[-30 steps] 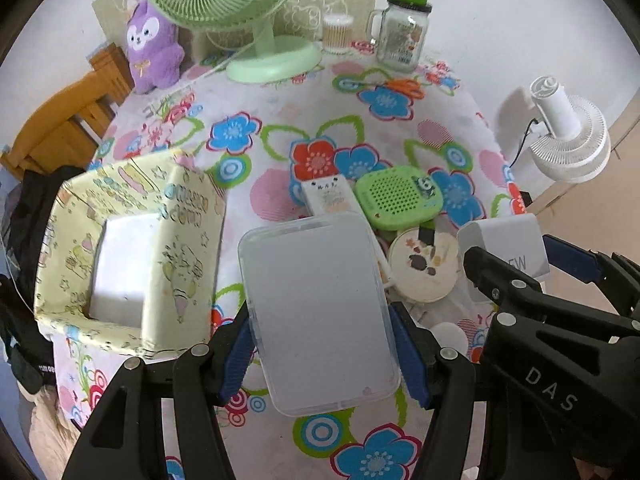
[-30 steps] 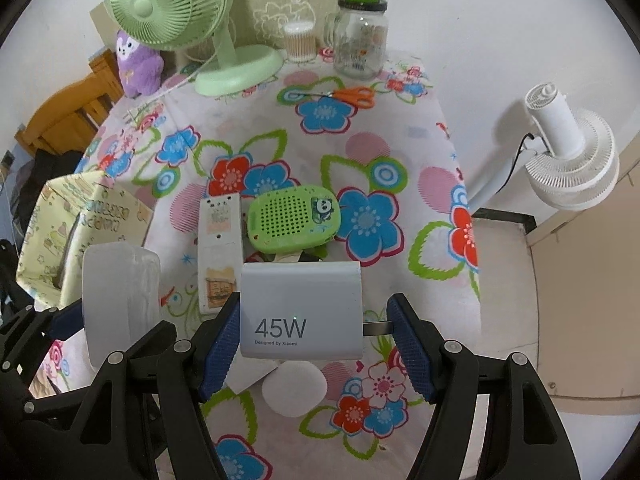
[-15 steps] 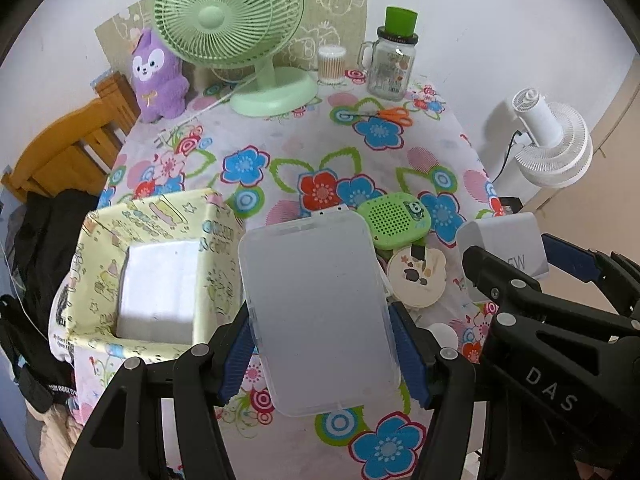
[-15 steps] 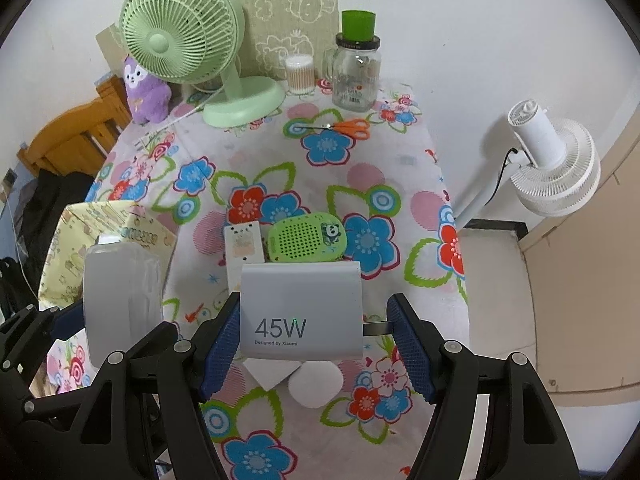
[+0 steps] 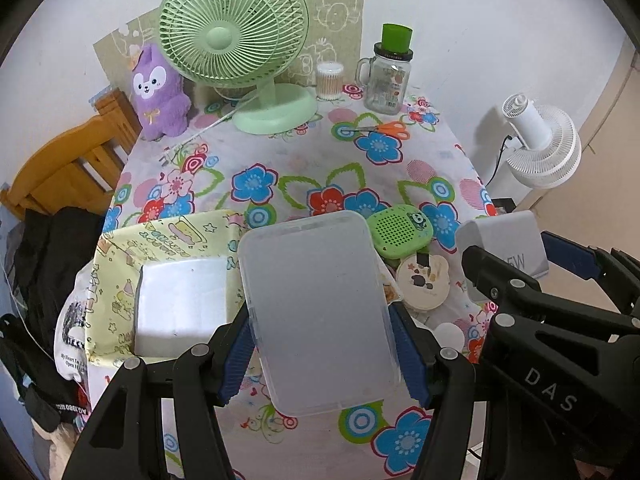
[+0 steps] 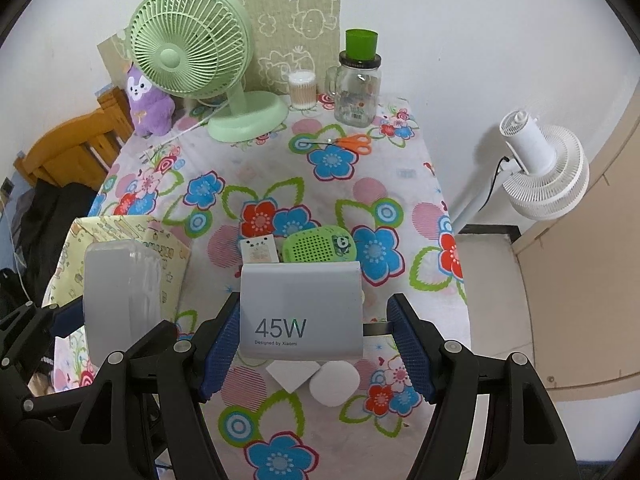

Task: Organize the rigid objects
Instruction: 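Lift and carry the case with the left tool while the right tool carries the charger toward the yellow box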

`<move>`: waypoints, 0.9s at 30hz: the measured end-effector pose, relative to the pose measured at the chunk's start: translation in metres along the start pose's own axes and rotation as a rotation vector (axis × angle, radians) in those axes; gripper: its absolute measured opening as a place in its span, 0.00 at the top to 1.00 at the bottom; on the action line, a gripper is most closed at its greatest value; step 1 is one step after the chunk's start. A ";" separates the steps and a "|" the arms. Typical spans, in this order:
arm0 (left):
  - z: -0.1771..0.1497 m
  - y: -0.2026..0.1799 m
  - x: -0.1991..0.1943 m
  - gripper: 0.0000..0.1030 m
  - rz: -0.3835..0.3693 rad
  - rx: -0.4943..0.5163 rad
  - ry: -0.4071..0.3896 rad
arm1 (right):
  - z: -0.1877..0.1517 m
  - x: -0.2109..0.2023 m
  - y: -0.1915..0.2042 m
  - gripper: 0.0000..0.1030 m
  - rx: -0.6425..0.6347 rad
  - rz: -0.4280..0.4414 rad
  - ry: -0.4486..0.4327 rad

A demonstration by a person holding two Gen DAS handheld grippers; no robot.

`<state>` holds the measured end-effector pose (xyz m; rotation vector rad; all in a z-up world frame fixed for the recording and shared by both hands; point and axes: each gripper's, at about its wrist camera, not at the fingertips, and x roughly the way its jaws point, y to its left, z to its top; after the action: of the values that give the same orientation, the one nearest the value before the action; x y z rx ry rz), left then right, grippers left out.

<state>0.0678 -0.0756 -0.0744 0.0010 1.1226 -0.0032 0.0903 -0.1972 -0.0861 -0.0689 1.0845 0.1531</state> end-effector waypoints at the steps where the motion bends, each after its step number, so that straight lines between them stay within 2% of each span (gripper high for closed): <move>1: 0.000 0.002 -0.001 0.36 -0.002 0.004 -0.002 | 0.000 0.000 0.001 0.28 0.001 -0.001 -0.001; 27: 0.001 0.059 -0.001 0.36 -0.009 0.029 -0.014 | 0.010 0.002 0.059 0.28 0.005 -0.013 -0.004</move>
<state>0.0682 -0.0166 -0.0728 0.0219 1.1083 -0.0271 0.0906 -0.1376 -0.0824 -0.0717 1.0805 0.1386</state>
